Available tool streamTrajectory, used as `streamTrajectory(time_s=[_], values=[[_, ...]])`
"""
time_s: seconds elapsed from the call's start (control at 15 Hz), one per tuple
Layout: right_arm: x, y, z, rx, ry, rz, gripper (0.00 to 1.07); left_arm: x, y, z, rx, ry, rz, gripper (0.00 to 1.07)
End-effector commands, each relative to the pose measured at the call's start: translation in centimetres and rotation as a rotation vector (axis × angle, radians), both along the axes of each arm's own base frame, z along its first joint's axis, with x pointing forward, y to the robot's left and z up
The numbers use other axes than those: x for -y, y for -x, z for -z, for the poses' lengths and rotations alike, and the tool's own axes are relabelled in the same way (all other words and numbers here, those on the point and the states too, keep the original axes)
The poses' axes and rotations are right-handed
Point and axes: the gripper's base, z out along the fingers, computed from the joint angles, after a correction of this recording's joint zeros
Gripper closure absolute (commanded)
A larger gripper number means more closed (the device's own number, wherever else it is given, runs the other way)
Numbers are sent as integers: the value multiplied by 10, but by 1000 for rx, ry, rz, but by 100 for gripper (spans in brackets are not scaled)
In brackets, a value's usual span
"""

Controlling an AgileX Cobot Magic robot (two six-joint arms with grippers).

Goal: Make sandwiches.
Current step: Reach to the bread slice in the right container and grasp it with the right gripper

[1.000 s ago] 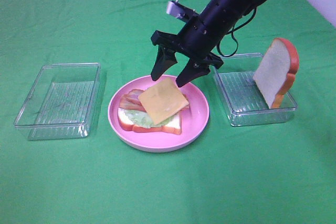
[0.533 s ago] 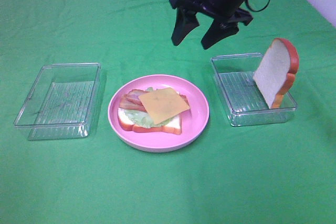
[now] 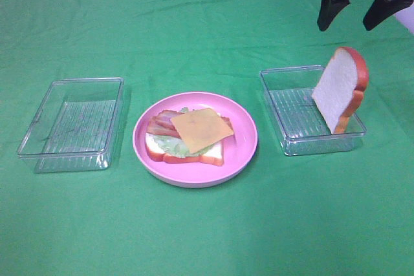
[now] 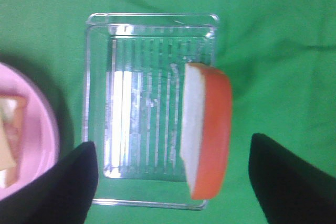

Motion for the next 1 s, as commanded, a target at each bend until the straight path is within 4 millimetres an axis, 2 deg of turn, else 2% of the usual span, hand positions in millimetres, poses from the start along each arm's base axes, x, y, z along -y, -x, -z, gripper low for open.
streamTrajectory(time_s=[0.07,0.27,0.53,0.6,0.73,0.87,0.93,1.0], values=[[10,0,-3,6,46,29,32,-1,3,0,17,19,5,26],[19,-5,8,-21,39,55,32,-1,3,0,17,19,5,26],[25,-18,51,-145,27,77,32,-1,3,0,18,20,5,26],[25,-18,51,-145,27,77,32,-1,3,0,18,20,5,26],[24,-22,70,-191,21,80,33,-1,3,0,18,20,5,26],[24,-24,83,-223,19,81,40,-1,3,0,18,20,5,26],[24,-25,86,-231,21,81,48,-1,3,0,18,20,5,26],[24,-25,85,-230,24,80,63,-1,3,0,18,20,5,26]])
